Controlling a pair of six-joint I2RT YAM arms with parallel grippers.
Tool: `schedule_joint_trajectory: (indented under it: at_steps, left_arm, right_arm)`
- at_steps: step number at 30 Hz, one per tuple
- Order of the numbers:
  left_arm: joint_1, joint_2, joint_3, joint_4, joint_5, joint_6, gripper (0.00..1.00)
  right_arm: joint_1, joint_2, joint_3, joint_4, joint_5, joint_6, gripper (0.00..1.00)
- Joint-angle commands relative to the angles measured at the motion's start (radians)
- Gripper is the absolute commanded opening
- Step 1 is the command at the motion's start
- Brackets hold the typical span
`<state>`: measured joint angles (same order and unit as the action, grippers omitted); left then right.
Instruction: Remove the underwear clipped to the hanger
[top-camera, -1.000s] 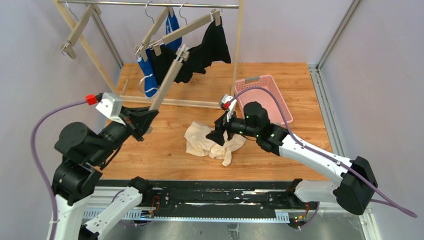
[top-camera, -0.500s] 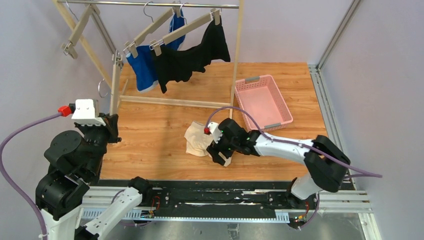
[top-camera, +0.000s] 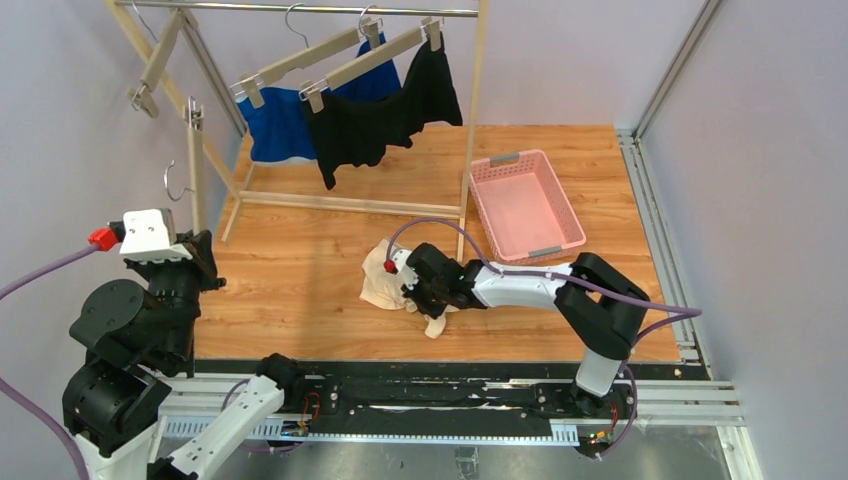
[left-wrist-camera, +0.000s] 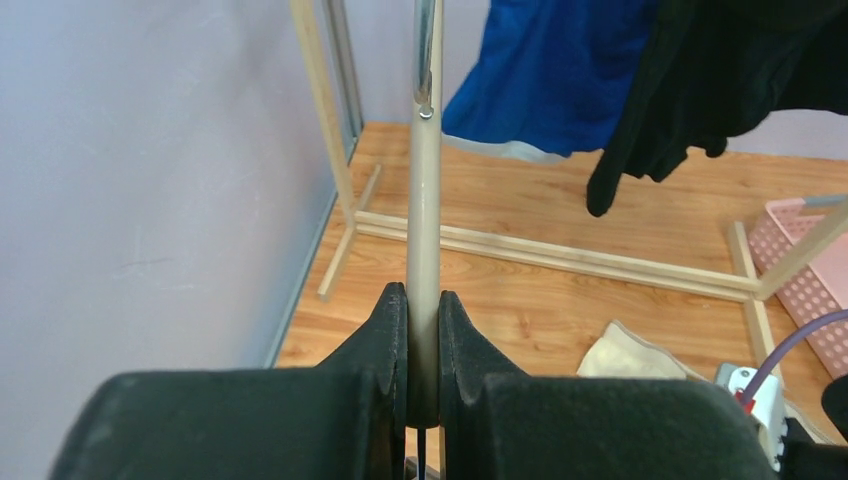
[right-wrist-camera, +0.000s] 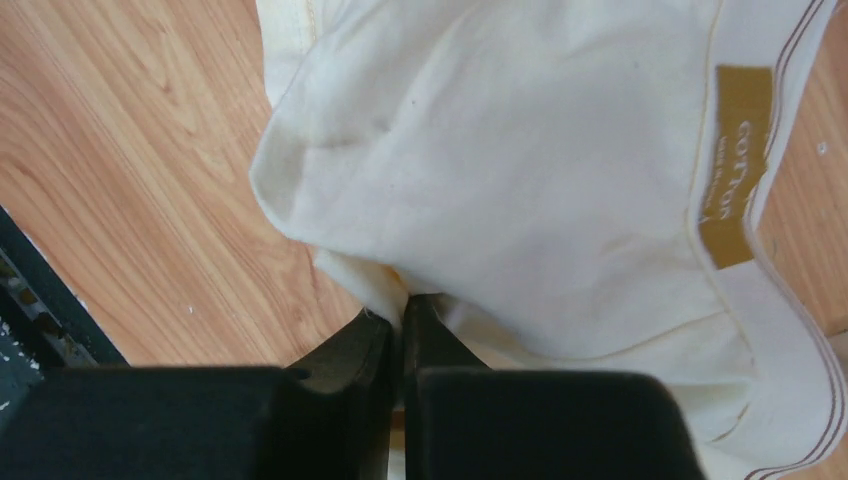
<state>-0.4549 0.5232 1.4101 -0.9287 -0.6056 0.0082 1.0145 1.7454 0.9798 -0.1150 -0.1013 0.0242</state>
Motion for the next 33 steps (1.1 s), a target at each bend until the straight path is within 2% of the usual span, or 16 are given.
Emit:
schedule_joint_trajectory:
  at_steps: [1, 4, 8, 13, 18, 26, 29, 33]
  left_arm:
    - [-0.002, 0.03, 0.019, 0.073, -0.087, 0.046, 0.0]
    - [-0.002, 0.085, 0.03, 0.089, -0.128, 0.069, 0.0]
    - [-0.003, 0.162, 0.048, 0.123, -0.113, 0.094, 0.0]
    - [-0.002, 0.243, 0.066, 0.177, -0.131, 0.15, 0.0]
    - [-0.003, 0.371, 0.175, 0.147, -0.162, 0.195, 0.0]
    - [0.013, 0.458, 0.301, 0.103, -0.151, 0.228, 0.0]
    - [0.112, 0.518, 0.355, 0.067, -0.057, 0.219, 0.0]
    - [0.319, 0.588, 0.384, 0.059, 0.213, 0.186, 0.0]
  right_arm:
    - [0.01, 0.075, 0.003, -0.097, -0.01, 0.06, 0.01]
    - [0.012, 0.015, -0.001, -0.107, -0.019, 0.064, 0.01]
    - [0.012, -0.125, 0.003, -0.17, 0.039, 0.065, 0.01]
    - [0.012, -0.37, 0.028, -0.278, 0.157, 0.063, 0.01]
    - [0.01, -0.63, 0.069, -0.357, 0.326, 0.04, 0.01]
    - [0.009, -0.878, 0.118, -0.445, 0.532, 0.034, 0.0]
    - [0.009, -0.924, 0.154, -0.464, 0.621, 0.023, 0.0]
    - [0.009, -0.966, 0.193, -0.466, 0.688, 0.0, 0.0]
